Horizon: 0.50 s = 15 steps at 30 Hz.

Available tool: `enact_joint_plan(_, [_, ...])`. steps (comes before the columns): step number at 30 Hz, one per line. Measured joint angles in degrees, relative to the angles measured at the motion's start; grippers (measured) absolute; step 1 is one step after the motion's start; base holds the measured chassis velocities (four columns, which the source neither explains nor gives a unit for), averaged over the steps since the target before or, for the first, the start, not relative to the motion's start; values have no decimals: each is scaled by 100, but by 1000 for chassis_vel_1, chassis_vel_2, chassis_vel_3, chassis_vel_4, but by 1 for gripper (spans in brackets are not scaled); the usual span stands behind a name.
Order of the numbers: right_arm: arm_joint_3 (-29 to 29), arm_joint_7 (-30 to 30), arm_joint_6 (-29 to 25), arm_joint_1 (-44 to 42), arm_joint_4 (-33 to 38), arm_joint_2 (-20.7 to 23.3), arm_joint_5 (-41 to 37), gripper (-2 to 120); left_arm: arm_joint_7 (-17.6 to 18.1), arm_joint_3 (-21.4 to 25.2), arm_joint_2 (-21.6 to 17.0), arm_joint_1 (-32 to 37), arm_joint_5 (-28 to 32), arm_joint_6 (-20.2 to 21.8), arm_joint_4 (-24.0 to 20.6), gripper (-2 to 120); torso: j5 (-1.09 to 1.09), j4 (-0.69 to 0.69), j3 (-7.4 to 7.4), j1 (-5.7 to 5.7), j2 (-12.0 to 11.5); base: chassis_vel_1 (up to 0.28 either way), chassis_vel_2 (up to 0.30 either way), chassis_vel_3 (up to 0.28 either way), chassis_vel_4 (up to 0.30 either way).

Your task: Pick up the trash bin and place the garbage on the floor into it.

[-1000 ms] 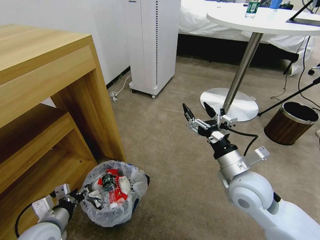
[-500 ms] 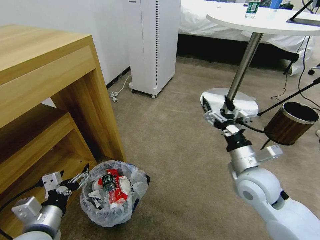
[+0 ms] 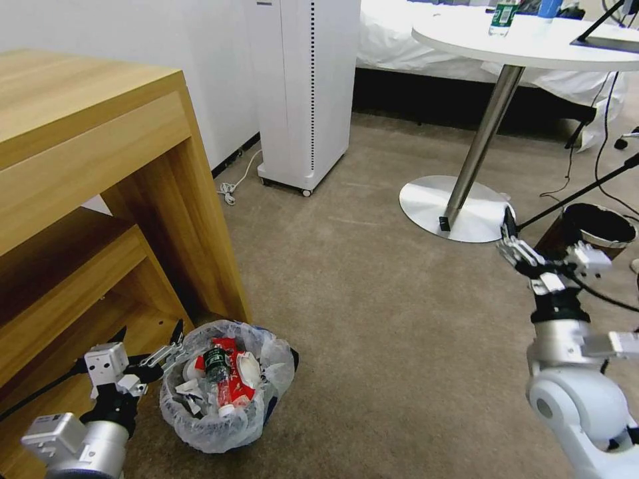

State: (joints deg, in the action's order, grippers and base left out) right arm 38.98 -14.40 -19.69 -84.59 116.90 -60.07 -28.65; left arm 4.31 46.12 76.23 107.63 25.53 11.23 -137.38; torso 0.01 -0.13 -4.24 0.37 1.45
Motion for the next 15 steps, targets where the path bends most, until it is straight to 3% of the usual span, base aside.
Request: enact_joint_plan(15, [-548,-255,56,210,-852,-509,368,100,-110,-17,-188,-111,-73,-75,422,100,0,1,0,0,0,0,0,0,0])
